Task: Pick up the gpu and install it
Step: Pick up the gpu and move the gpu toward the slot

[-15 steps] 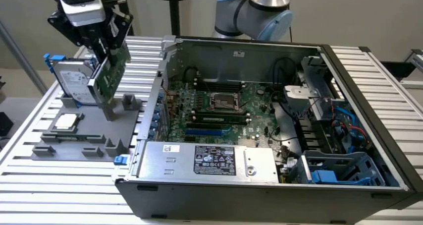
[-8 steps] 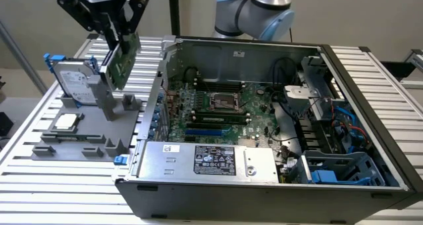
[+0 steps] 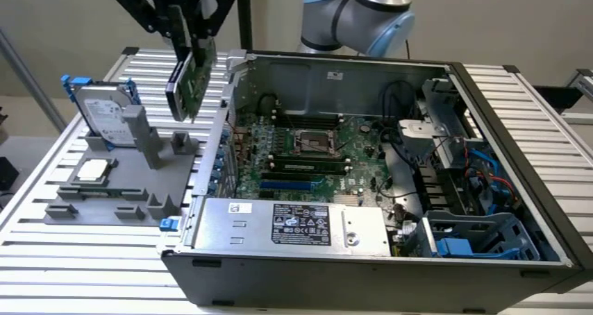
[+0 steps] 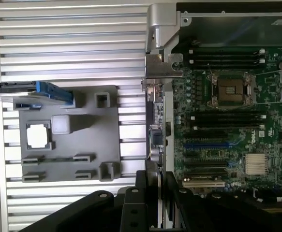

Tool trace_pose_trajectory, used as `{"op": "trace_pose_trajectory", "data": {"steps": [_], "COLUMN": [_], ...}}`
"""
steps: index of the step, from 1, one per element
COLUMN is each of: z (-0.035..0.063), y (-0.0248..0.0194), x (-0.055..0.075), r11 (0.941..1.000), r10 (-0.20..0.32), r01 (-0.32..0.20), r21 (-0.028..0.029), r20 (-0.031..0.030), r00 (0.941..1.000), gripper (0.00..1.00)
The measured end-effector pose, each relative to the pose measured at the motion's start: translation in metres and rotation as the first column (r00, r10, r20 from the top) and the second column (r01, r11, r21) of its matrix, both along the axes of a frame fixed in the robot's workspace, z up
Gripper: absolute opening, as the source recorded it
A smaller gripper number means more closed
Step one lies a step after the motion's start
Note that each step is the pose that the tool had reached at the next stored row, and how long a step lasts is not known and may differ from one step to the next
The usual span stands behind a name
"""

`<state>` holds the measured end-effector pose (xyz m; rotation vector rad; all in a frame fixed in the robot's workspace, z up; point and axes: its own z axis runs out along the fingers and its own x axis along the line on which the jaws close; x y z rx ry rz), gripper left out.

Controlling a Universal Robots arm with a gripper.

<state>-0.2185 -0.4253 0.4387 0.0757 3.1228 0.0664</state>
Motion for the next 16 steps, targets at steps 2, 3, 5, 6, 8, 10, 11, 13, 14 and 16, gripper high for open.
{"op": "trace_pose_trajectory", "data": {"steps": [2,3,5,6,8,10,11,13,14,16], "z": [0.0001,0.0,0.0001,0.0001,0.0001,-0.0002,-0.0006,-0.0027,-0.0039,-0.0065], "y": [-0.0005,-0.0007,-0.0012,-0.0014,-0.0018,-0.0022,-0.0023,-0.0025,-0.0025,-0.0025], "x": [0.009,0.014,0.023,0.027,0.036,0.046,0.05,0.06,0.064,0.073], "r11": [1.0,1.0,1.0,1.0,1.0,1.0,1.0,1.0,1.0,1.0], "r10": [0.0,0.0,0.0,0.0,0.0,0.0,0.0,0.0,0.0,0.0], "r01": [0.0,0.0,0.0,0.0,0.0,0.0,0.0,0.0,0.0,0.0], "r21": [0.0,0.0001,0.0,-0.0001,-0.0001,-0.0001,-0.0002,-0.0011,-0.0018,-0.0032], "r20": [-0.0026,-0.0038,-0.0057,-0.0063,-0.0071,-0.0073,-0.0073,-0.0073,-0.0073,-0.0073], "r00": [1.0,1.0,1.0,1.0,1.0,1.0,1.0,1.0,1.0,1.0], "gripper": [0.0,0.0,0.0,0.0,0.0,0.0,0.0,0.0,0.0,0.0]}}
